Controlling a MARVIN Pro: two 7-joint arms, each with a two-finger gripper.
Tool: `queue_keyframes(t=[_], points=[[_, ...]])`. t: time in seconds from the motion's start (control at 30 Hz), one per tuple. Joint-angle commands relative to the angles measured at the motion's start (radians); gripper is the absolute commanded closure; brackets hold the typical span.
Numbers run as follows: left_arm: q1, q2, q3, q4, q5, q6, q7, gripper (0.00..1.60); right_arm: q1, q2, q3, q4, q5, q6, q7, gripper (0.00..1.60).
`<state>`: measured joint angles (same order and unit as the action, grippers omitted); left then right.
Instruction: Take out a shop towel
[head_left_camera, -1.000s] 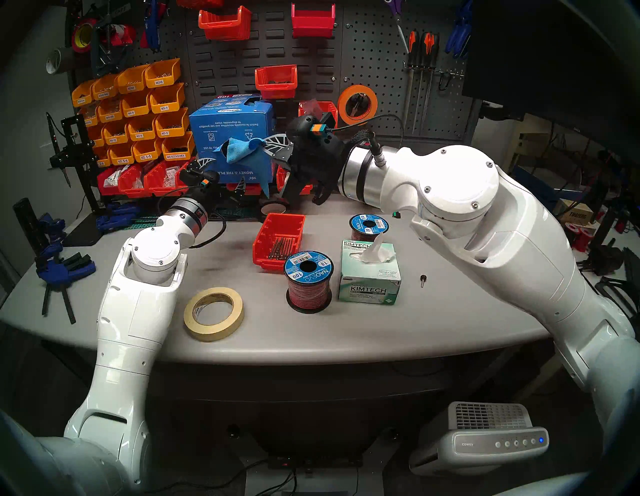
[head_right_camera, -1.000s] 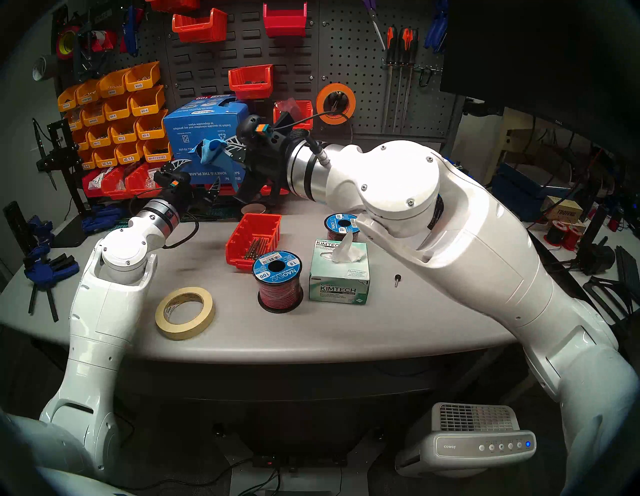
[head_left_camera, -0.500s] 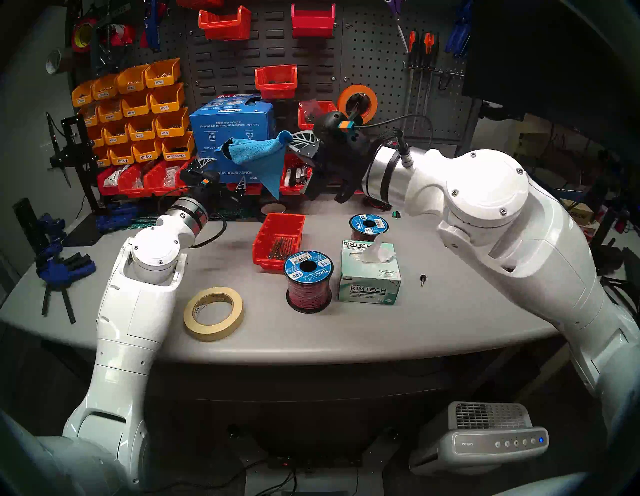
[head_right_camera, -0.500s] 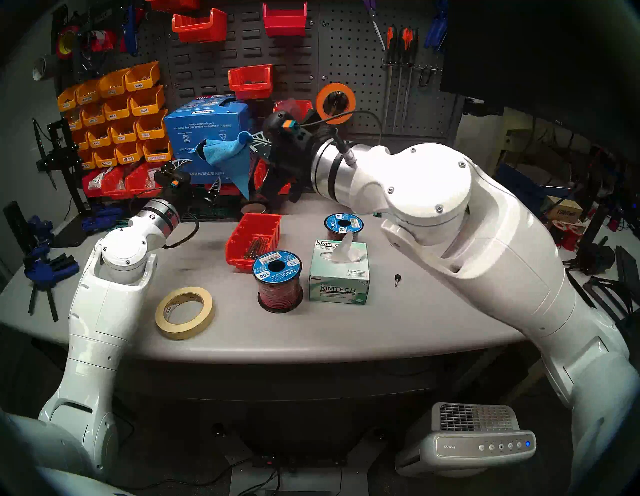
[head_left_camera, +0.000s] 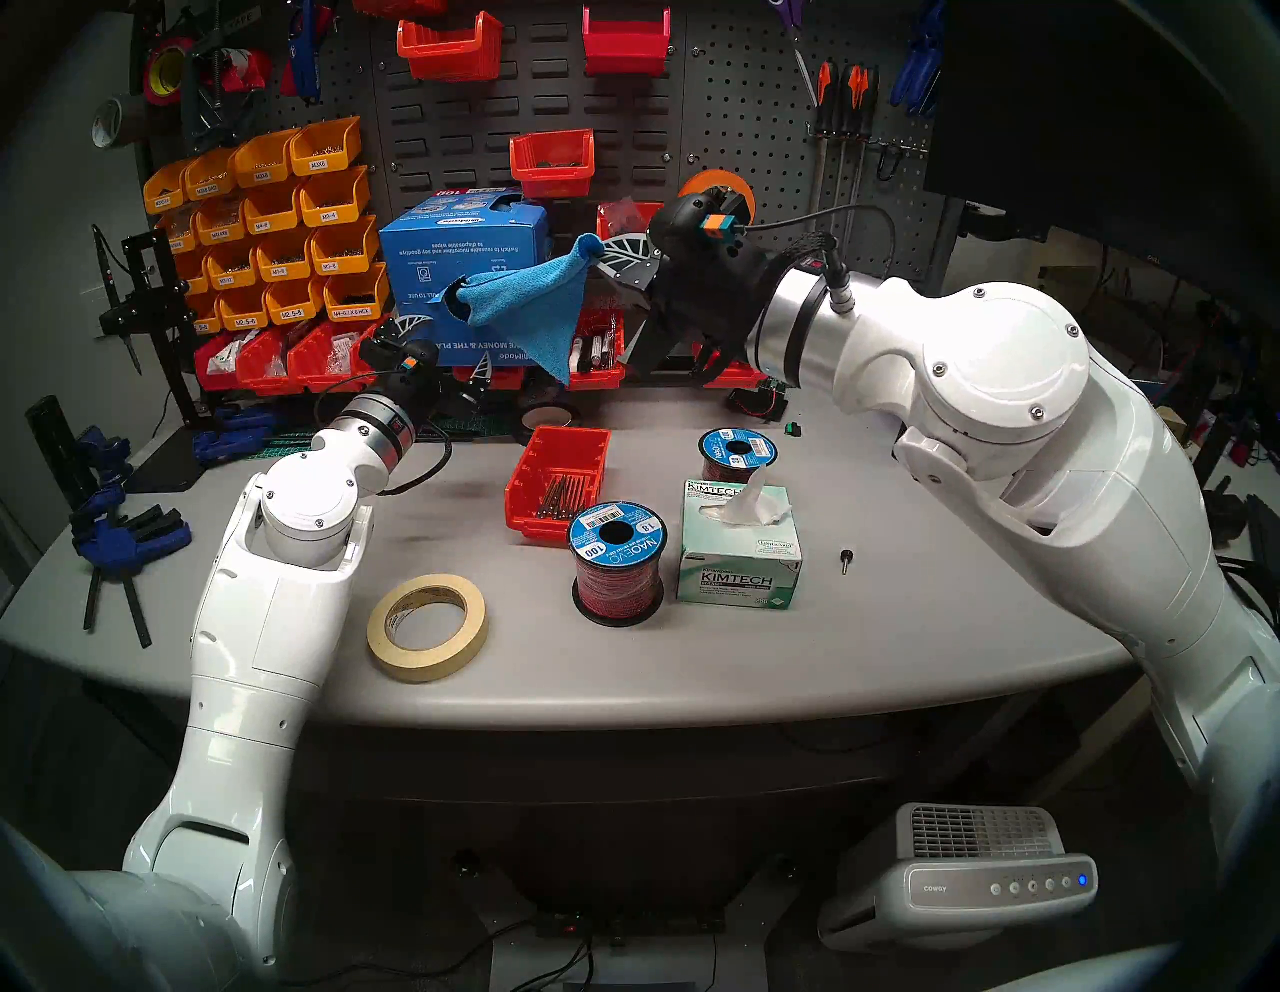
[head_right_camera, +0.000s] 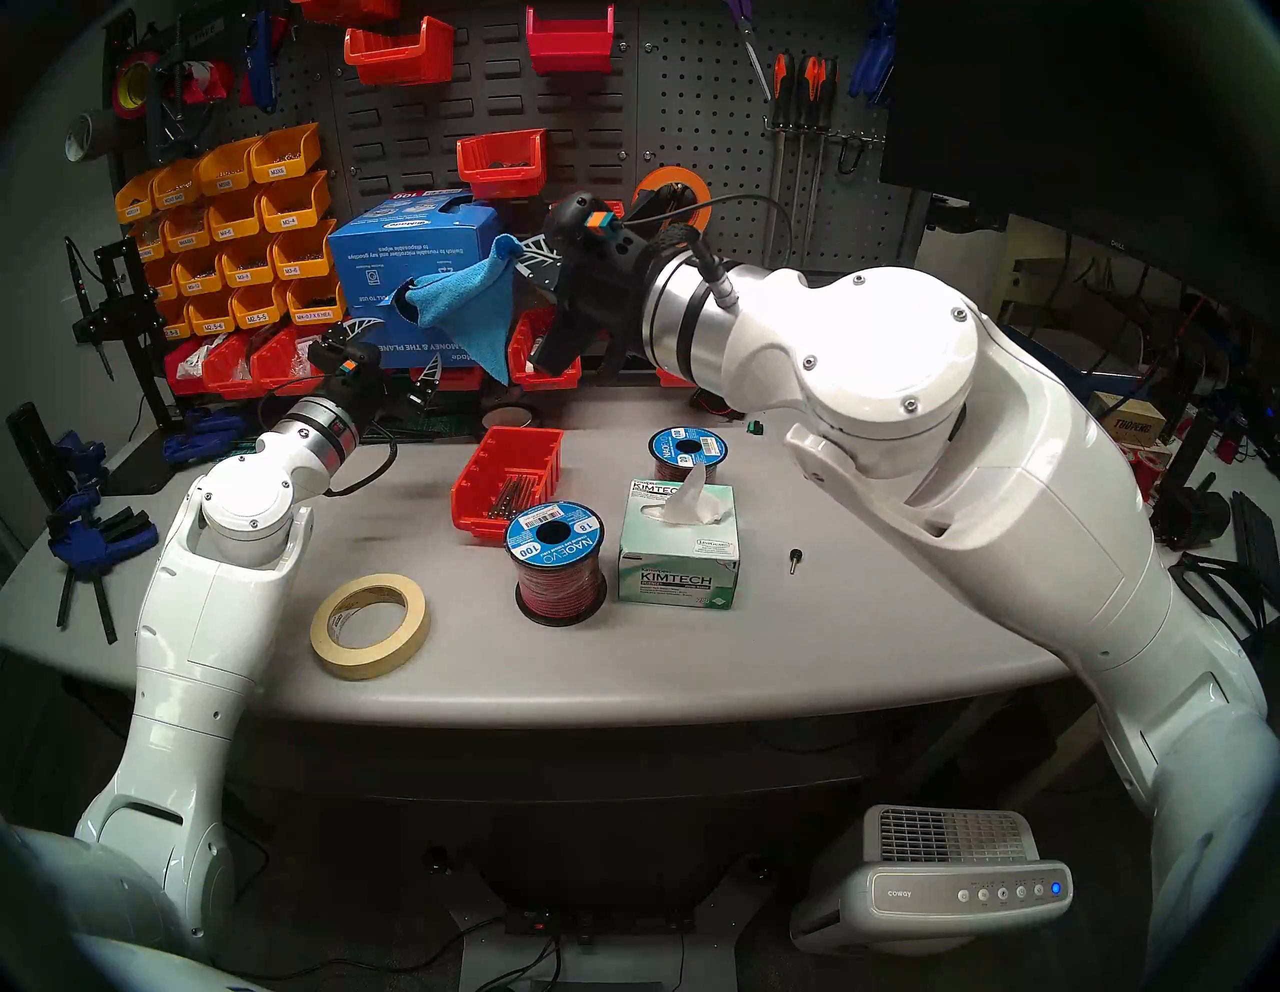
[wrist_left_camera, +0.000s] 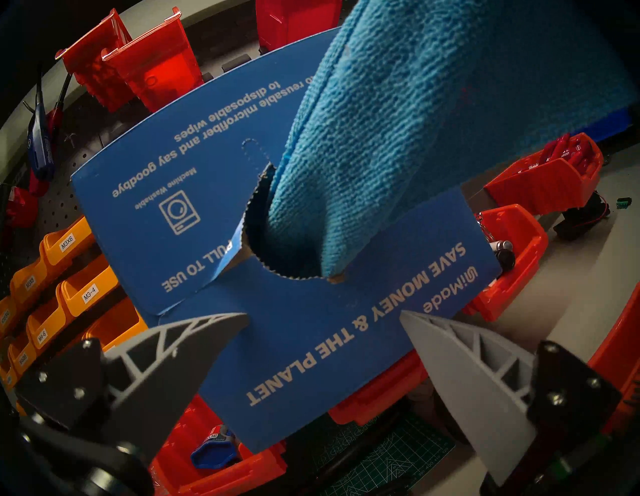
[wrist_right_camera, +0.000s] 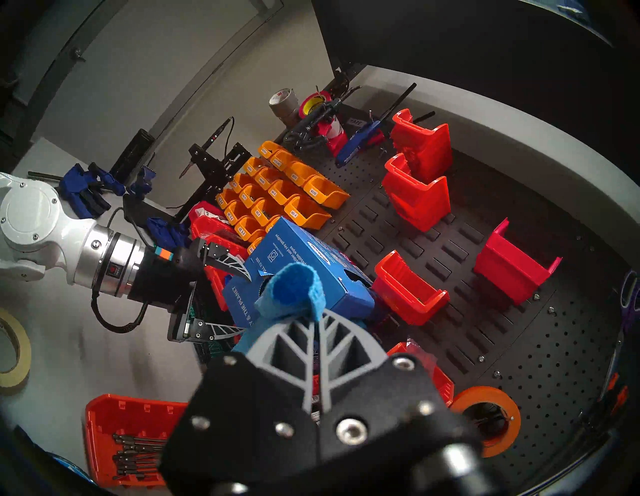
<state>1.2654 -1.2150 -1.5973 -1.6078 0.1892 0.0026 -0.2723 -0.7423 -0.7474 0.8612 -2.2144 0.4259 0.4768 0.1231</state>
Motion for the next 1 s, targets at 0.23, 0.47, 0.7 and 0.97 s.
queue_keyframes(t=[0.23, 0.47, 0.7, 0.97], points=[[-0.050, -0.005, 0.003, -0.037, -0.008, -0.006, 0.003, 0.00, 0.008, -0.037, -0.003, -0.104, -0.001, 0.048, -0.027, 1.60], [-0.049, -0.005, 0.003, -0.044, -0.010, -0.005, 0.005, 0.00, 0.009, -0.037, -0.007, -0.156, -0.008, 0.082, -0.040, 1.60], [-0.045, -0.004, 0.003, -0.050, -0.010, -0.004, 0.004, 0.00, 0.014, -0.028, 0.017, -0.204, -0.005, 0.115, -0.053, 1.60], [-0.040, -0.004, 0.004, -0.061, -0.013, -0.002, 0.003, 0.00, 0.015, -0.025, 0.039, -0.228, -0.005, 0.150, -0.063, 1.60]])
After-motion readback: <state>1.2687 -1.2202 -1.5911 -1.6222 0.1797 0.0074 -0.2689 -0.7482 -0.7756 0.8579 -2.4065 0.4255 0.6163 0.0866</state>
